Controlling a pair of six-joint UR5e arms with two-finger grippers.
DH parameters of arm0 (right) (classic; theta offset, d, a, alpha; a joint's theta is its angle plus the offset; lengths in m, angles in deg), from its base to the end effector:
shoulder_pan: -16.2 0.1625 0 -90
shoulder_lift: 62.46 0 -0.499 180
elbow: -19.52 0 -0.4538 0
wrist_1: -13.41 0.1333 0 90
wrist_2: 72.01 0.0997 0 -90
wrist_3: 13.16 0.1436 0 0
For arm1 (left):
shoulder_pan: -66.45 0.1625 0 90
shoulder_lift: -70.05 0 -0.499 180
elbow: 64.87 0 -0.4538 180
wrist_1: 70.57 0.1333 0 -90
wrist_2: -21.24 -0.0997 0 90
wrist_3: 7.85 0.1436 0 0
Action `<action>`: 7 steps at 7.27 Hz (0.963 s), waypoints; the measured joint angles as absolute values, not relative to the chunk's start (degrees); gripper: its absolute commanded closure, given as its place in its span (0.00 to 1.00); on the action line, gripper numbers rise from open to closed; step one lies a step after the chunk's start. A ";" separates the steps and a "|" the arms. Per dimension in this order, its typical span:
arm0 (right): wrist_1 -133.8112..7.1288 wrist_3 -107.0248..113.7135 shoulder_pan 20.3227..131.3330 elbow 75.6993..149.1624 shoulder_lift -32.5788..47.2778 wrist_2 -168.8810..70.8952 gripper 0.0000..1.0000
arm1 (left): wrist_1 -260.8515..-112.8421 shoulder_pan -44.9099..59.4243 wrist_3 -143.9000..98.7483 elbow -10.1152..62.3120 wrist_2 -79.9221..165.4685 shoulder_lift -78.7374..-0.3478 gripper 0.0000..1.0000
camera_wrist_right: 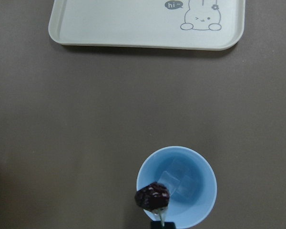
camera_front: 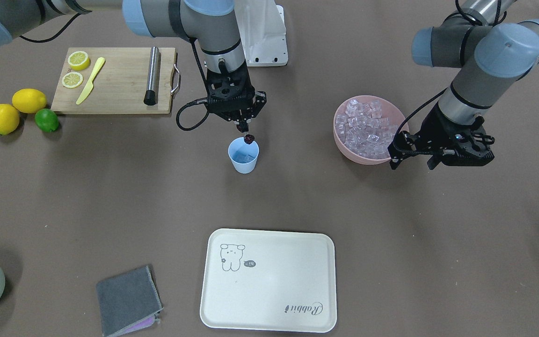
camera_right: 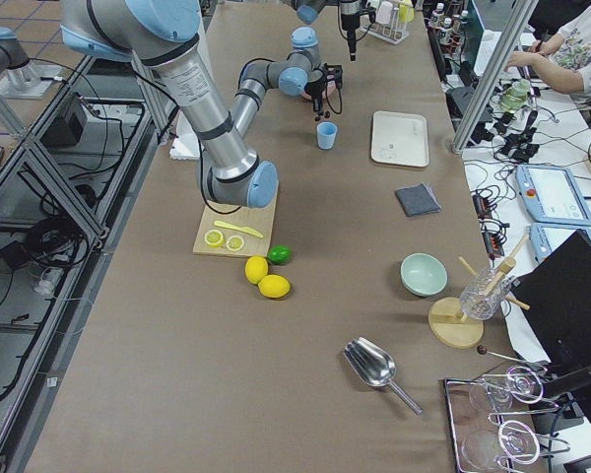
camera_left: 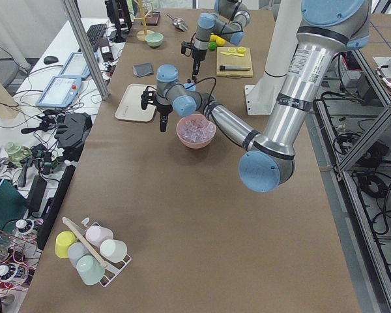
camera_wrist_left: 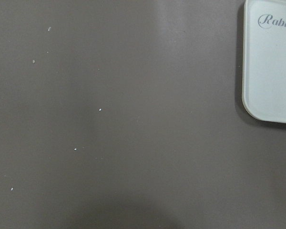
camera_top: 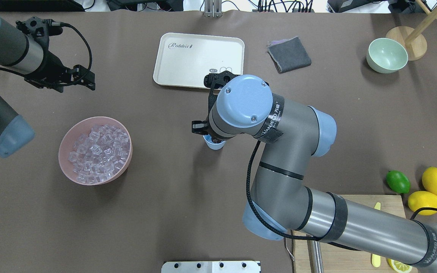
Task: Put ice and cherries in cup
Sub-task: 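Carry the cherries with the right gripper over the blue cup, then open the right gripper to release the cherries into the cup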
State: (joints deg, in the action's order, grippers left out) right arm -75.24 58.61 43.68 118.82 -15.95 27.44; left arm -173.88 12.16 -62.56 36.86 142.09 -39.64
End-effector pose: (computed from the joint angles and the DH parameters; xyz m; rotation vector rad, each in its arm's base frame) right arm -0.6512 -0.4624 0.1653 0.2256 -0.9279 0.0711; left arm 0.3677 -0.6138 0.4132 0.1738 0.8986 -0.0981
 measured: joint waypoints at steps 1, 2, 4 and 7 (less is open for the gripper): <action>-75.13 58.55 43.66 117.72 -16.41 27.29 1.00 | -173.91 12.19 -62.43 36.56 142.09 -39.67 0.03; -75.06 58.45 43.65 116.99 -16.61 27.24 0.99 | -173.95 12.21 -62.25 36.09 142.09 -39.77 0.03; -75.00 58.13 43.81 116.24 -16.62 27.00 0.70 | -173.99 12.33 -62.35 35.66 142.09 -40.06 0.03; -74.93 58.00 43.88 115.92 -16.70 26.65 0.36 | -173.97 12.47 -62.50 35.63 142.09 -40.17 0.03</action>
